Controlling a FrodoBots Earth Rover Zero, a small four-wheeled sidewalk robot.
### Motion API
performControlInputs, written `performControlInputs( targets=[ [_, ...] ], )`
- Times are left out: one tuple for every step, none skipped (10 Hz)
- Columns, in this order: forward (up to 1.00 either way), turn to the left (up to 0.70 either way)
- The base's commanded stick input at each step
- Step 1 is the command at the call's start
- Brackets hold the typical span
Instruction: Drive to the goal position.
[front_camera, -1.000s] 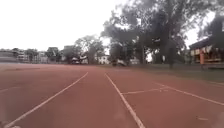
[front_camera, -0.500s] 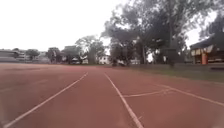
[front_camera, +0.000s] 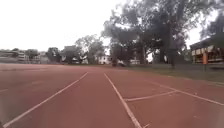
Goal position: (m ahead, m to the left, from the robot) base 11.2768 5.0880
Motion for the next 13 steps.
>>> performControlInputs(
  targets=[
    [0.45, 0.00],
    [0.45, 0.00],
    [0.45, 0.00],
    [0.45, 0.00],
    [0.45, 0.00],
    [0.45, 0.00],
    [0.45, 0.00],
    [0.45, 0.00],
    [0.45, 0.00],
    [0.45, 0.00],
    [0.45, 0.00],
    [0.45, 0.00],
    [0.45, 0.00]
  ],
)
